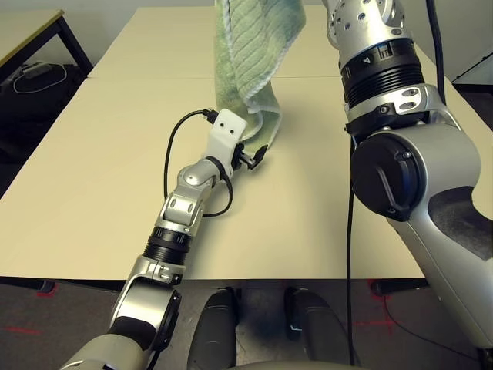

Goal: Fold the towel and set it aside.

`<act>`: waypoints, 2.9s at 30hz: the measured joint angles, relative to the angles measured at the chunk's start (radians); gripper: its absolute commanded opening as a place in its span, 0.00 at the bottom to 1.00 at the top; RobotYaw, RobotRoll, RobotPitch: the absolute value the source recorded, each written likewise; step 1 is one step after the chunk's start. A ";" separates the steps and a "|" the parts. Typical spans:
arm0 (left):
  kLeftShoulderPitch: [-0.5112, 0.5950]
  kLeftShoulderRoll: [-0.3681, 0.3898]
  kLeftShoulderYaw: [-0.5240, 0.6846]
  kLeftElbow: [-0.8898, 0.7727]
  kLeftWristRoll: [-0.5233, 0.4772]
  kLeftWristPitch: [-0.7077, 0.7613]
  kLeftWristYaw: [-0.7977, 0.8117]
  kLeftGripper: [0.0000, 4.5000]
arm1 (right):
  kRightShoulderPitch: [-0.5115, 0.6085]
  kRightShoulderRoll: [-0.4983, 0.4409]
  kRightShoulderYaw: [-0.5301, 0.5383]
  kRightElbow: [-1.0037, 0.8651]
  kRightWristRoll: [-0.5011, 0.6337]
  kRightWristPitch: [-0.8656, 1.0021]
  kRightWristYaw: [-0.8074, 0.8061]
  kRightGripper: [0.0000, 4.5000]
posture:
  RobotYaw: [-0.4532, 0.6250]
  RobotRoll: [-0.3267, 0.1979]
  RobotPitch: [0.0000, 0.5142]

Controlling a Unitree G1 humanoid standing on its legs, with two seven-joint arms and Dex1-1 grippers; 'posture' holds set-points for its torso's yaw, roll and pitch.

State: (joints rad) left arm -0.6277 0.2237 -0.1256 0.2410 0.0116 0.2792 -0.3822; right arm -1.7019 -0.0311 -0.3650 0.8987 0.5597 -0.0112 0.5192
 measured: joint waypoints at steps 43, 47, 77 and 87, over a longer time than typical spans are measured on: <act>-0.066 0.027 0.015 0.102 0.115 -0.140 0.170 0.20 | 0.040 0.012 -0.001 -0.220 0.130 0.191 -0.030 0.00 | 0.54 0.62 0.27; -0.066 0.028 0.018 0.120 0.115 -0.140 0.172 0.01 | 0.040 0.012 -0.001 -0.221 0.131 0.191 -0.032 0.00 | 0.54 0.62 0.28; 0.152 0.221 0.223 -0.262 -0.091 0.039 -0.040 0.01 | 0.178 -0.158 0.012 -0.030 -0.016 0.098 0.019 0.00 | 0.54 0.62 0.32; 0.124 0.313 0.339 -0.220 -0.123 0.059 -0.040 0.01 | 0.398 -0.270 0.055 -0.110 -0.091 0.124 0.041 0.00 | 0.54 0.62 0.33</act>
State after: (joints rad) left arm -0.5033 0.5370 0.2130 0.0213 -0.1114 0.3380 -0.4218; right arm -1.3037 -0.3010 -0.3095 0.7890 0.4682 0.1124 0.5600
